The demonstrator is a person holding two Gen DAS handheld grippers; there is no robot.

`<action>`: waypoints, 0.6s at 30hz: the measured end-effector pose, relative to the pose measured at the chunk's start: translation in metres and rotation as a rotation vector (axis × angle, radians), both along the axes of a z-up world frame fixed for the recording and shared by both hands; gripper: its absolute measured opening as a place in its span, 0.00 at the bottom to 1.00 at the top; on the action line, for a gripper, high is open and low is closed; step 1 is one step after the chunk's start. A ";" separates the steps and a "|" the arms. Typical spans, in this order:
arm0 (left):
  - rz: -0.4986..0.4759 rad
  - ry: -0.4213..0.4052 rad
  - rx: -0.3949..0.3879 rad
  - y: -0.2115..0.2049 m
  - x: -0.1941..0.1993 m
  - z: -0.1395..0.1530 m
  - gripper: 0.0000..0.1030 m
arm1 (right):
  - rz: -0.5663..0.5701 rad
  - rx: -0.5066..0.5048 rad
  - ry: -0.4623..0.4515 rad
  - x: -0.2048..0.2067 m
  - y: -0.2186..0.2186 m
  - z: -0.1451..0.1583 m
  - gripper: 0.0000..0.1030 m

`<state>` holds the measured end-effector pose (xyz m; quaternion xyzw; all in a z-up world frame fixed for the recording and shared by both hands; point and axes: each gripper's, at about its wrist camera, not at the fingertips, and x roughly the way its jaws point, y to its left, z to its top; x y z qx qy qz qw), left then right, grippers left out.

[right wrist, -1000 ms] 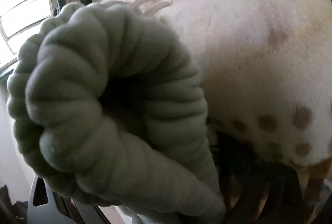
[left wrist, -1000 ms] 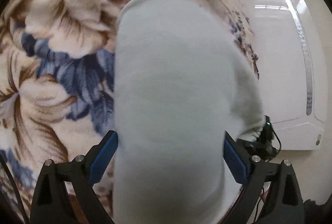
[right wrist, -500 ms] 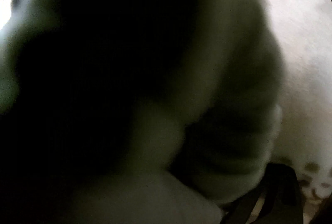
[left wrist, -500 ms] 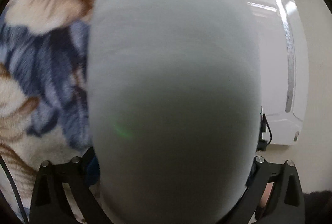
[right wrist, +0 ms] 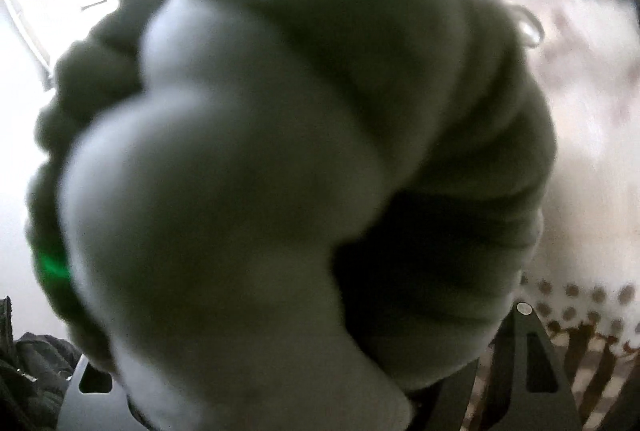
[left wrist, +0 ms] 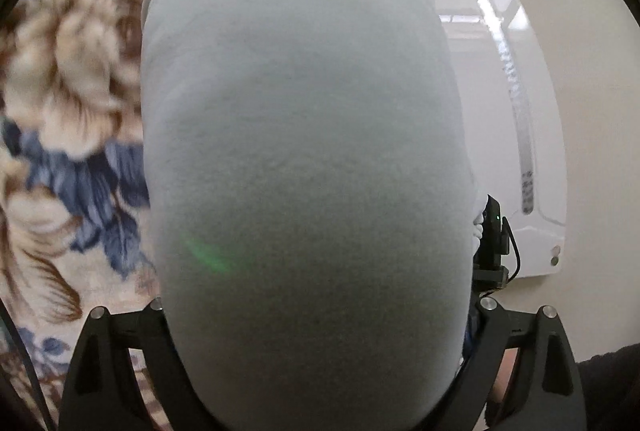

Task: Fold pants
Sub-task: 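Carry the bundle onto the stack of folded clothes with both tools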

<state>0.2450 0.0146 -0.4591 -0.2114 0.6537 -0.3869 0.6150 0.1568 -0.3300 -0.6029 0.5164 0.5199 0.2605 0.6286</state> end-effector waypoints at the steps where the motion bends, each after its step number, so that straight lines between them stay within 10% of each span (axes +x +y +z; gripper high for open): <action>1: 0.007 -0.010 -0.004 0.000 0.002 0.012 0.90 | 0.001 0.002 -0.010 0.005 -0.002 0.012 0.75; 8: 0.068 -0.121 -0.055 -0.002 0.055 0.129 0.90 | 0.033 -0.044 -0.128 0.069 -0.024 0.128 0.75; 18: 0.121 -0.233 -0.150 -0.005 0.245 0.241 0.90 | 0.040 -0.159 -0.244 0.268 -0.027 0.278 0.75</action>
